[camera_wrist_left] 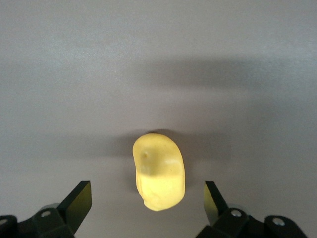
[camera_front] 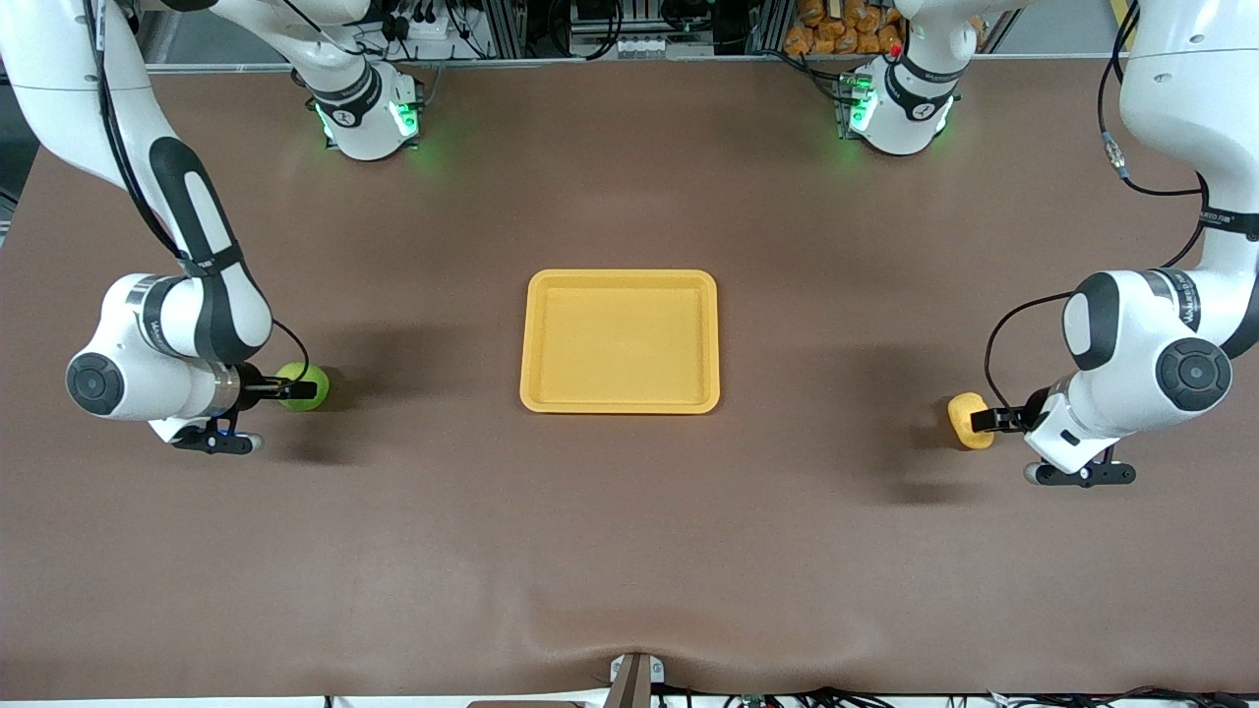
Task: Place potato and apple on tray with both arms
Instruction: 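Lower and close the right gripper on the apple while the left grasps the potato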
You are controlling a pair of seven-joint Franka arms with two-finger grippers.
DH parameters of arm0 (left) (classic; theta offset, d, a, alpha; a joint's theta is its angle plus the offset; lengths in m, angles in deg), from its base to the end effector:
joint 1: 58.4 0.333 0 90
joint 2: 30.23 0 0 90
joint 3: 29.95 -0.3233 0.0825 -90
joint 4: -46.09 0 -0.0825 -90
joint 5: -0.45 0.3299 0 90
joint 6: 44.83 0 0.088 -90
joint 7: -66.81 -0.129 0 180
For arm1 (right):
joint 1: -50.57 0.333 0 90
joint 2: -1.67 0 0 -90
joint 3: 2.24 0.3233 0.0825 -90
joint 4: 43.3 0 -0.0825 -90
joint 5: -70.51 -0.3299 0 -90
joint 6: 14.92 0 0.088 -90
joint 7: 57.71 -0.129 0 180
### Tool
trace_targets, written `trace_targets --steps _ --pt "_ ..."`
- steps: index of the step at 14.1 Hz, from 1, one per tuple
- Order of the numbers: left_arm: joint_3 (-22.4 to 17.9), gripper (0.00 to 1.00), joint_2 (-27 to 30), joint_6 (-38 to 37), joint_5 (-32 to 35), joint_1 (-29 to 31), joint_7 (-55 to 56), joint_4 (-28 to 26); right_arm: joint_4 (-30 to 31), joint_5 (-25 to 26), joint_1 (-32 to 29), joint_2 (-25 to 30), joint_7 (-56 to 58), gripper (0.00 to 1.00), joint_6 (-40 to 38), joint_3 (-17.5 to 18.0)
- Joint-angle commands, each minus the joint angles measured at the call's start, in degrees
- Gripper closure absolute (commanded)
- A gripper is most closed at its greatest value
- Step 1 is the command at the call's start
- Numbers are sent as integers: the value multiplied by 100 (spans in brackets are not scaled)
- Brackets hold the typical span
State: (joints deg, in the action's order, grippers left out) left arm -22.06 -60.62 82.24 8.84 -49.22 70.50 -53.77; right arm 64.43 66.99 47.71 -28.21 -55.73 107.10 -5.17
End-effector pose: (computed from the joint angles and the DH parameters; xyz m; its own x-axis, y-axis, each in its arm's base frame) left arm 0.6203 0.0298 0.2889 0.9988 0.0137 -0.0472 0.0116 -0.9989 -0.0459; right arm 0.5638 -0.0519 0.2366 0.9589 -0.0955 -0.2673 -0.1061 -0.9940 -0.0252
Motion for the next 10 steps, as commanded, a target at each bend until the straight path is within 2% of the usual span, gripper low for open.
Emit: trace_targets --steps 1,10 --pt "2 0 -19 134 128 -4 255 -86 196 -79 -30 140 75 0 234 21" --pt "2 0 -230 915 128 -4 423 -455 248 -79 -13 52 101 0 260 21"
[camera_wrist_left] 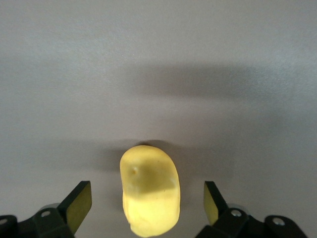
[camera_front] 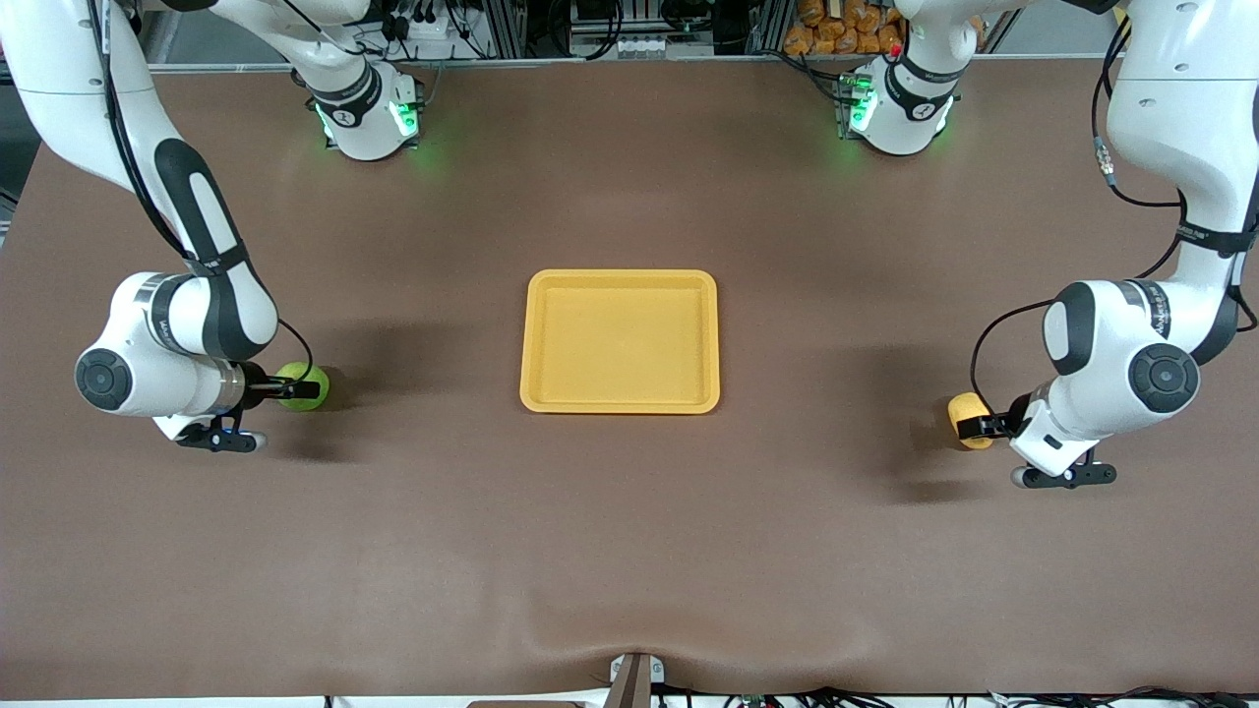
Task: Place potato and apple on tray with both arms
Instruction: 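Lower and close the right gripper on the apple while the left grasps the potato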
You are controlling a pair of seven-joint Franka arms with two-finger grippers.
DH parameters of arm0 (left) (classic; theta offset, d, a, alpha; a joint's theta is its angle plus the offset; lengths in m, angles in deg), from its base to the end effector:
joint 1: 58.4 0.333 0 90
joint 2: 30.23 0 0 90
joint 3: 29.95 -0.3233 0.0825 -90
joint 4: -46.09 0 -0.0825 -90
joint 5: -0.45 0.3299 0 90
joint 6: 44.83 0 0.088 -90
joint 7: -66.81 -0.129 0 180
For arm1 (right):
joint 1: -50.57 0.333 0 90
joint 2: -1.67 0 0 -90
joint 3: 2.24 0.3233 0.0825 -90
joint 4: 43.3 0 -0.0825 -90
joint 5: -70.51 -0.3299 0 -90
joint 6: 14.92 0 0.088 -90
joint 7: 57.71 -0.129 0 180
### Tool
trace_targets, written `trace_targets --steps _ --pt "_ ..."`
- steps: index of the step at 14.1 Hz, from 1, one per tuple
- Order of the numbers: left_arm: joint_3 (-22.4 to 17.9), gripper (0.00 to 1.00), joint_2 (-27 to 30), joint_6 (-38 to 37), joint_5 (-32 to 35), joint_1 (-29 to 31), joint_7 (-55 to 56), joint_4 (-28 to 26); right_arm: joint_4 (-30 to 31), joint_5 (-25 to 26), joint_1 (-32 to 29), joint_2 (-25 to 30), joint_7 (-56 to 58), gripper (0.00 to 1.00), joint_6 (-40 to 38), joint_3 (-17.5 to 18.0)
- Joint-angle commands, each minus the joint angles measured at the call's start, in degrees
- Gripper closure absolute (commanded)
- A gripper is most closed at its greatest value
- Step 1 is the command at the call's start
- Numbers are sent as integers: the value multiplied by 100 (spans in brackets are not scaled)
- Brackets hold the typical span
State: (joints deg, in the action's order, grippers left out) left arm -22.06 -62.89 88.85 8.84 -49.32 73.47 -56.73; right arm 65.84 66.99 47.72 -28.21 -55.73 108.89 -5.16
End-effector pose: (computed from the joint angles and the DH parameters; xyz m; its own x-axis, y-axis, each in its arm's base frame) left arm 0.6180 0.0251 0.2544 0.9982 0.0554 -0.0212 0.0547 -0.9980 -0.0319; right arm 0.5601 -0.0518 0.2300 0.9605 -0.0968 -0.2609 -0.1067 -0.9940 -0.0240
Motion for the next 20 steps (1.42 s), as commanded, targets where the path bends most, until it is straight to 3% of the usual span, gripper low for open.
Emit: trace_targets --steps 1,2,6,7,8,10,12,14,16,18,20 --pt "2 0 -4 307 128 6 125 -194 107 -78 -13 27 101 0 169 19" --pt "2 0 -30 308 128 6 125 -203 107 -78 -22 9 101 0 248 10" --pt "2 0 -31 316 128 15 125 -239 99 -78 -31 -26 110 66 241 19" --pt "2 0 -31 325 128 15 125 -273 99 -78 -31 -9 110 78 214 19" --pt "2 0 -13 342 128 15 125 -309 99 -78 -22 26 101 84 179 19" --pt "2 0 -13 369 128 15 125 -344 64 -78 -5 140 110 84 48 19" --pt "2 7 -13 395 128 15 125 -353 -50 -78 30 342 118 84 -303 19" --pt "2 24 -4 395 128 15 125 -370 -77 -78 101 553 110 84 -672 45" --pt "2 50 -13 413 128 15 125 -362 -68 -87 267 834 118 83 -1137 98" --pt "2 74 -22 509 128 -12 125 -362 -51 -140 443 1185 110 83 -1612 343" --pt "10 98 4 510 128 -38 125 -344 -59 -551 453 1353 127 83 -1772 659"
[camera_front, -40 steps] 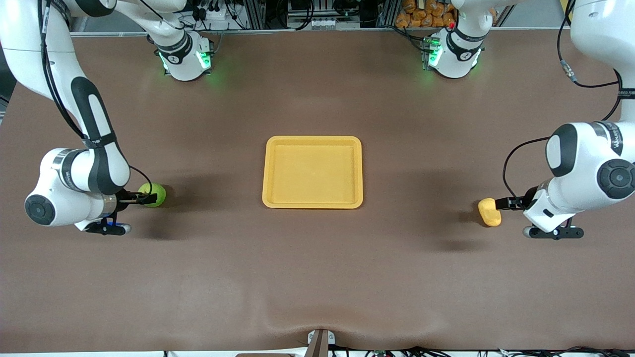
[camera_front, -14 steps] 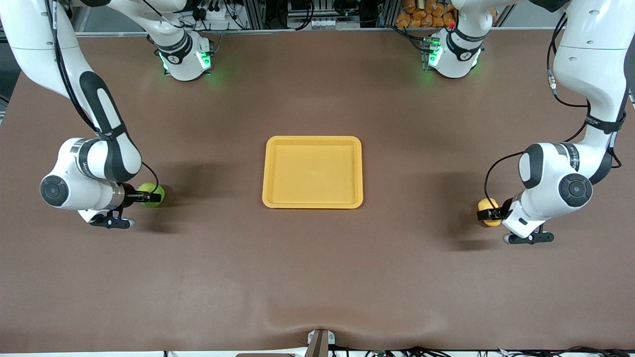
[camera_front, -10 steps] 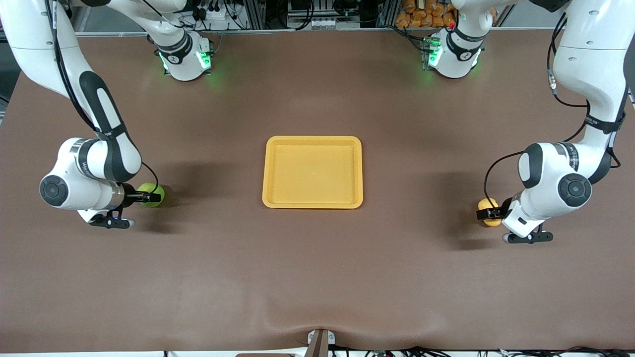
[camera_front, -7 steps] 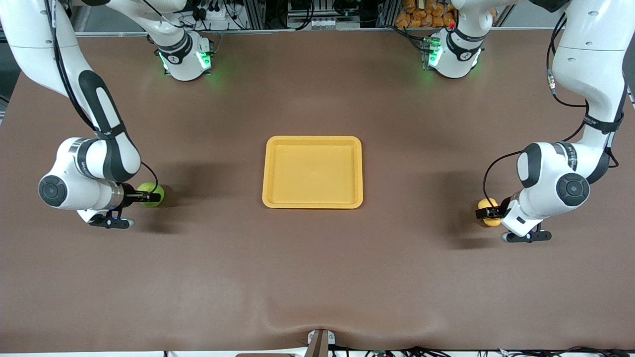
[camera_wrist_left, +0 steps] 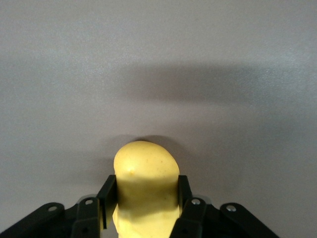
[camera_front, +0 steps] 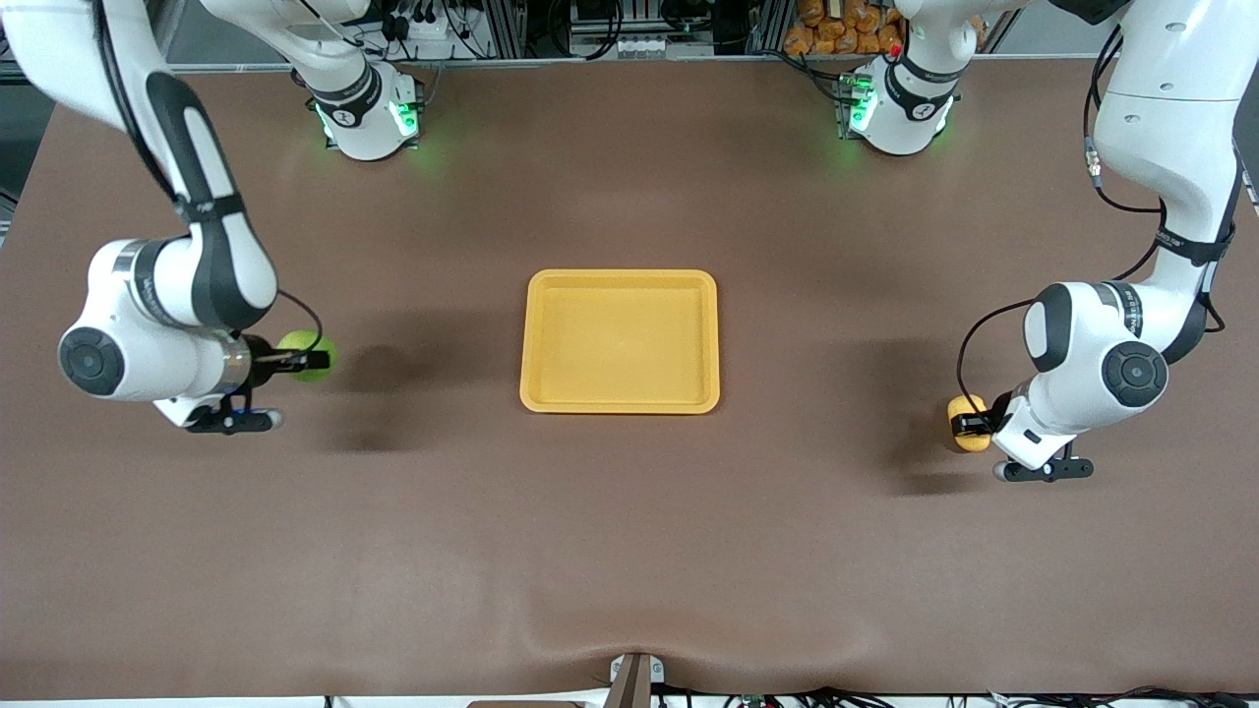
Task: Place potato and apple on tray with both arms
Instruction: 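Lower and close the right gripper on the apple while the left grasps the potato, then carry the apple with the right gripper while the left gripper carries the potato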
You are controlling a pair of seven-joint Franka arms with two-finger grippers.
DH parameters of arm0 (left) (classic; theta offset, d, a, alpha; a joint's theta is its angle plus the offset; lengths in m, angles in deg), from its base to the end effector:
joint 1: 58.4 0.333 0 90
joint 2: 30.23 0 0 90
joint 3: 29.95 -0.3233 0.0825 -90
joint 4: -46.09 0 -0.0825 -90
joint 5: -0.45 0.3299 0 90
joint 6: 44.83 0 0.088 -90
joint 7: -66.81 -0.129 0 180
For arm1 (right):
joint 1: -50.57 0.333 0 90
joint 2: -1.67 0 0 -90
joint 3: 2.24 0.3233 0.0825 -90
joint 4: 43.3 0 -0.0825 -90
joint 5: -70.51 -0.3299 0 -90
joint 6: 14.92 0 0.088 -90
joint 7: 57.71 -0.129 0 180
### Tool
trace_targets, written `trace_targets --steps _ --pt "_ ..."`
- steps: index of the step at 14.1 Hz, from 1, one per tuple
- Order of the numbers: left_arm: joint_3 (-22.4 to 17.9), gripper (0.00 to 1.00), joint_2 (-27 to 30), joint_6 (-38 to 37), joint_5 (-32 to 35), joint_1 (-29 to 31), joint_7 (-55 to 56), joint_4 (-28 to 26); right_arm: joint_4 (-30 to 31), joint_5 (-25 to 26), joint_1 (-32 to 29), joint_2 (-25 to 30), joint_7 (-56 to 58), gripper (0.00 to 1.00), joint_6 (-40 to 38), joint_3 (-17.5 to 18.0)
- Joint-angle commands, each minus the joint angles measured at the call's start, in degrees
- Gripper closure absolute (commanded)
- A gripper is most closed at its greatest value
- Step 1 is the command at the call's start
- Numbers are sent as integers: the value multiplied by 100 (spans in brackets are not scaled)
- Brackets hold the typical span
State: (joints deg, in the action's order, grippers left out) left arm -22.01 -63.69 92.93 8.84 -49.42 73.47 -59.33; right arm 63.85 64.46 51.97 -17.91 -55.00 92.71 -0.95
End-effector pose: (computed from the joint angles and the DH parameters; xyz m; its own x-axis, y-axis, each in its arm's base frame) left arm 0.6119 0.0207 0.2352 0.9988 0.0476 -0.0096 0.0474 -0.9986 -0.0221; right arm 0.5401 0.0349 0.3286 0.9441 0.0607 -0.3240 0.0271 -0.9938 -0.1074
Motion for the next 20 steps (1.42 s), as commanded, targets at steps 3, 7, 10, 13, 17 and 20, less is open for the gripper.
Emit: trace_targets --steps 3,7,10,13,17,20 --pt "67 100 181 41 136 -37 107 -40 131 -913 159 332 -42 83 -94 574" --pt "383 100 463 -231 128 -37 125 -22 113 -1320 791 314 -1024 83 143 565" --pt "612 100 638 -355 128 -28 125 4 35 -1320 1152 306 -1833 83 249 565" --pt "910 100 691 -643 110 -37 273 127 -18 -1320 1450 270 -2685 83 267 565" --pt "1437 100 718 -970 119 -37 914 180 -54 -1320 1951 130 -3505 83 617 565" --pt "1711 100 709 -1005 128 -220 1477 294 -36 -1320 2154 -54 -3549 83 794 565"
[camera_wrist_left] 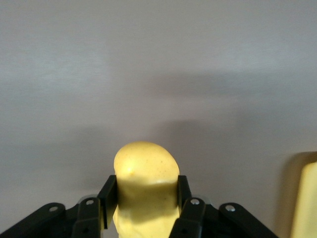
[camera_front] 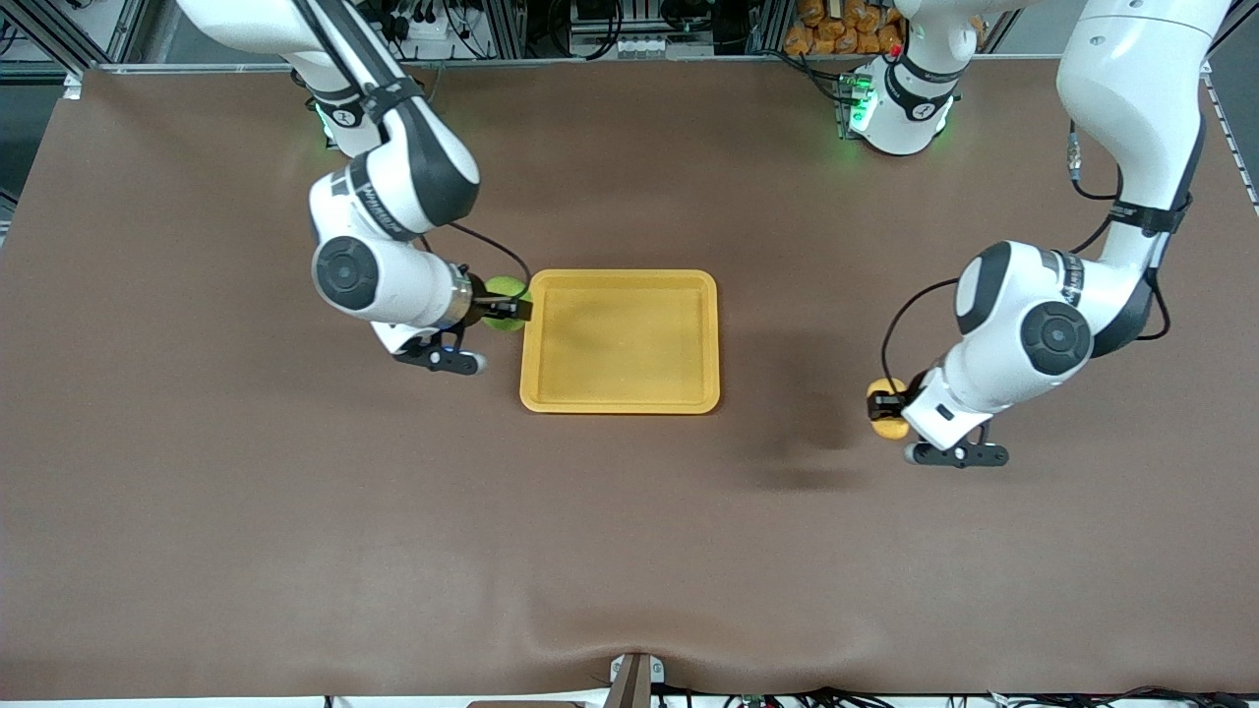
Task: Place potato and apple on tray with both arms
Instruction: 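Carry the apple with the right gripper while the left gripper carries the potato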
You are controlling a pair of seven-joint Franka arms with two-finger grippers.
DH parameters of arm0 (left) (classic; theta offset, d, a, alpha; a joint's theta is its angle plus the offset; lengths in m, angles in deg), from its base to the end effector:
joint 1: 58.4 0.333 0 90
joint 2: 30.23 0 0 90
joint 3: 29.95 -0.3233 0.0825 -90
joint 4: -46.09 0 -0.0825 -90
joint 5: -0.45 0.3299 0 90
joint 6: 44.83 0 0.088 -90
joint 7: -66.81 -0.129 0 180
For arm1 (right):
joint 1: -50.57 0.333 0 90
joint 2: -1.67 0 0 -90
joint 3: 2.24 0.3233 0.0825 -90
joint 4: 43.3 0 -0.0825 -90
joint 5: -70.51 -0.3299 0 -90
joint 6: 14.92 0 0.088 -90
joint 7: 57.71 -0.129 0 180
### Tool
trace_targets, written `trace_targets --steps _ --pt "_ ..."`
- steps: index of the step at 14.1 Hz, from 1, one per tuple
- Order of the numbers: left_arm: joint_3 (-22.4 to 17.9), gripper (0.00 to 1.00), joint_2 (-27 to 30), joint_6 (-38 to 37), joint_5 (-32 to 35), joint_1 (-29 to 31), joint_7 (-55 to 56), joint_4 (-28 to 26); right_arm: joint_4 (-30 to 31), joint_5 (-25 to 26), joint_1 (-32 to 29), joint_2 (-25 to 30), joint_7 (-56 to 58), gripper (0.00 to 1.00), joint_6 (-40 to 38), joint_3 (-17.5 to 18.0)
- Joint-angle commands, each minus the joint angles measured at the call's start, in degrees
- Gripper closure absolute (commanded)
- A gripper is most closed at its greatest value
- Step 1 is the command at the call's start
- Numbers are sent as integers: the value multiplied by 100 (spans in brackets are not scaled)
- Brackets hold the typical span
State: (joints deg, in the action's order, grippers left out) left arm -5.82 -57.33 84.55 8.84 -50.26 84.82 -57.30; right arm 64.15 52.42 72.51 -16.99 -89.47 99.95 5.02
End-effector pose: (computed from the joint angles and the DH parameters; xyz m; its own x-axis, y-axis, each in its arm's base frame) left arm 0.5956 -0.1395 0.3225 0.9999 -0.0129 0.0048 -0.0132 -0.9969 0.0772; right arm 0.4791 0.2914 0.3470 0.9262 -0.1733 -0.3348 -0.2286 -0.9644 -0.1333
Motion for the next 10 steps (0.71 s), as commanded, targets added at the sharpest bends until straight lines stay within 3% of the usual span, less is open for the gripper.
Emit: trace_targets --steps 1,10 --pt "92 100 64 -255 119 -311 474 108 -67 -134 117 -216 -320 83 96 -31" --pt "39 100 -331 -300 136 -1639 2434 477 -67 -143 635 -867 -1824 80 1062 -31"
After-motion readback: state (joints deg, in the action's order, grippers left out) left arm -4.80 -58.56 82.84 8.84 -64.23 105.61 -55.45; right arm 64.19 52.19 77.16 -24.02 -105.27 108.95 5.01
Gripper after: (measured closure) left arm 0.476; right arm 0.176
